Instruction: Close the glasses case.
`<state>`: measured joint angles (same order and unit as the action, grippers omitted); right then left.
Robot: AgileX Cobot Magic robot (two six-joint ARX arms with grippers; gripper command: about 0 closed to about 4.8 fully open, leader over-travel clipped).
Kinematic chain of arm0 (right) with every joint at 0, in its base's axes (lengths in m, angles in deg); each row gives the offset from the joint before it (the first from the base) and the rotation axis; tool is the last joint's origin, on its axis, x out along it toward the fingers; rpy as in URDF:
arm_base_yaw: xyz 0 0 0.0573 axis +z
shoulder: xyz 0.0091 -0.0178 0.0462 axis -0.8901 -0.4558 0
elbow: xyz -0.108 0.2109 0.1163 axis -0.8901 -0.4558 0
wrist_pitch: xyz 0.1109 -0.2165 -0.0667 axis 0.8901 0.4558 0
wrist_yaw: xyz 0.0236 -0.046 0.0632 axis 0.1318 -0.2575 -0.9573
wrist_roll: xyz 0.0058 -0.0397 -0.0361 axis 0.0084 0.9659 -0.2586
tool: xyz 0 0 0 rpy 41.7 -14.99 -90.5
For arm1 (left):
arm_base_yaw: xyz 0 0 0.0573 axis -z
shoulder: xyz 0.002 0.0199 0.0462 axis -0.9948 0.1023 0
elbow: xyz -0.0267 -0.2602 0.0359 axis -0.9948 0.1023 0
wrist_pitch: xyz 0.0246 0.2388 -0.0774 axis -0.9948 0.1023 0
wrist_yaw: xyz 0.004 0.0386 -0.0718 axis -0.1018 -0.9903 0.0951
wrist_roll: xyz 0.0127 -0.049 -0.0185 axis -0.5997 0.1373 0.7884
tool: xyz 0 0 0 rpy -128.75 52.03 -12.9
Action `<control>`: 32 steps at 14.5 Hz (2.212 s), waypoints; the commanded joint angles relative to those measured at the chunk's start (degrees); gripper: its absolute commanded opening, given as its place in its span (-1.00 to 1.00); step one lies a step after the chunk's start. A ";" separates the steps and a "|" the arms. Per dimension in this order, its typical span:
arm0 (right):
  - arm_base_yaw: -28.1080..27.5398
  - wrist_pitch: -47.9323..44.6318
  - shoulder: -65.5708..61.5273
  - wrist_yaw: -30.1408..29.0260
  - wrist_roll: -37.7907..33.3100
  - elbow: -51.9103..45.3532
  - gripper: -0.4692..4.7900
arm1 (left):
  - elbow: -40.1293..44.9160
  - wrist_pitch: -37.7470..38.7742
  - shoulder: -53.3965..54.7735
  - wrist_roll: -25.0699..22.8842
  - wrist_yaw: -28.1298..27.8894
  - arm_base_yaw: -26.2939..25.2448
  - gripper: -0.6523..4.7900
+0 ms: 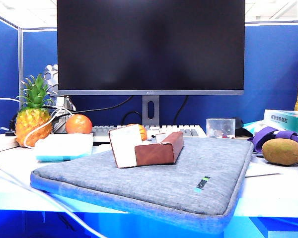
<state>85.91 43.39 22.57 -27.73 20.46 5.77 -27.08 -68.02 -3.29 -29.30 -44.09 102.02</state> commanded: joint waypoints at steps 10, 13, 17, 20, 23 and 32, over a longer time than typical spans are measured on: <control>-0.02 -8.46 -0.20 3.13 -0.13 0.72 -0.82 | -1.53 -6.75 0.33 9.29 6.27 -0.02 0.48; -0.02 -8.46 -9.01 3.13 3.08 8.61 -0.82 | -10.03 -4.17 8.39 8.79 6.27 -0.02 0.48; -0.04 -8.15 -41.20 2.38 4.68 30.03 -0.82 | -24.96 -2.86 33.90 6.97 9.22 -0.02 0.50; 0.04 -1.92 -59.54 -5.25 4.90 45.94 -0.82 | -33.11 0.26 45.72 7.39 15.93 -0.02 0.51; 0.17 5.16 -71.19 -11.26 7.80 57.24 -0.82 | -38.12 8.72 50.84 5.22 13.86 -0.02 0.51; 11.28 11.69 -92.30 -14.10 11.08 72.74 -0.82 | -38.29 11.39 55.76 5.86 8.66 -0.02 0.51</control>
<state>96.68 55.43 -68.79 -41.72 31.32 77.37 -65.18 -56.11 52.49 -23.62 -35.35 102.00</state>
